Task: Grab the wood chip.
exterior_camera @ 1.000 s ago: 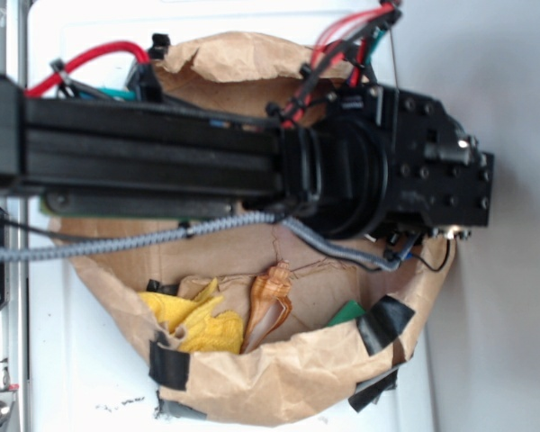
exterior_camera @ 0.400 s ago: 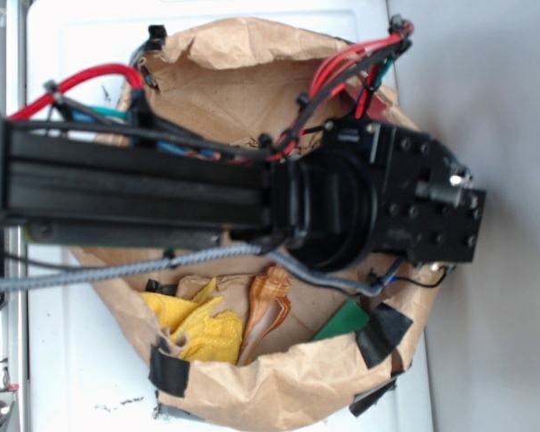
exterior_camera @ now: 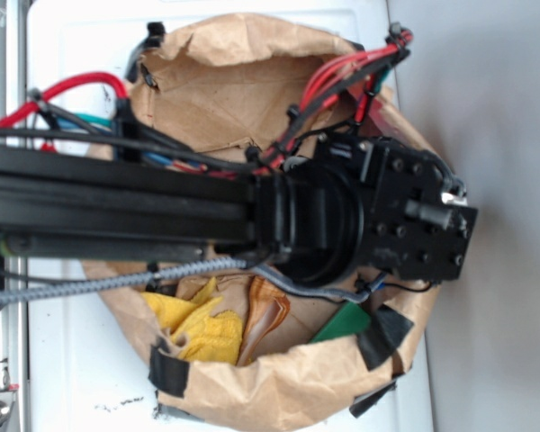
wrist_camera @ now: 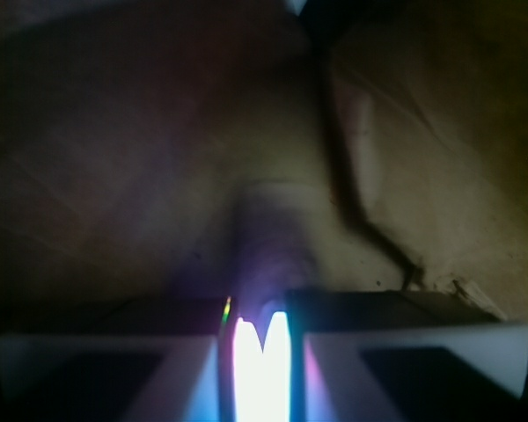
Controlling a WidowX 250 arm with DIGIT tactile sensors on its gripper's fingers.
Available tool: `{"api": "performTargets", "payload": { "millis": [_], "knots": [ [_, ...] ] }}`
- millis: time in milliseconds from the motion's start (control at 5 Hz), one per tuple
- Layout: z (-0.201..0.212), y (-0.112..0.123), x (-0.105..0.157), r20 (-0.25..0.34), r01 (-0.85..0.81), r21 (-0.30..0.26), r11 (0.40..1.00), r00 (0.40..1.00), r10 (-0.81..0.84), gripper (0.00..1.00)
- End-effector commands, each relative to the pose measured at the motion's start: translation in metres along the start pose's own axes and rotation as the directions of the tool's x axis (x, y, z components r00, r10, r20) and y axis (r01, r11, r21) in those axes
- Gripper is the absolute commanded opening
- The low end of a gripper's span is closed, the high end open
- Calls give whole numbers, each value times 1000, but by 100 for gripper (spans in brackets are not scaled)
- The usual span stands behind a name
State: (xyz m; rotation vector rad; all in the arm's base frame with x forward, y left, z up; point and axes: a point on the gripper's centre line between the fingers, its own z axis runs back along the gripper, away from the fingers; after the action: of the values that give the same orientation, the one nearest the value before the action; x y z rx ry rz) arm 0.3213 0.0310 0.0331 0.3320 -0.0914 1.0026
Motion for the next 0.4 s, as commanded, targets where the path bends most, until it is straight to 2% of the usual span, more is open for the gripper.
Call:
{"api": "performTargets", "payload": {
  "millis": [0, 200],
  "knots": [
    [70, 30, 15, -75, 2, -198, 980, 997, -17, 0],
    [92, 40, 22, -153, 1, -260, 966, 987, -42, 0]
  ]
}}
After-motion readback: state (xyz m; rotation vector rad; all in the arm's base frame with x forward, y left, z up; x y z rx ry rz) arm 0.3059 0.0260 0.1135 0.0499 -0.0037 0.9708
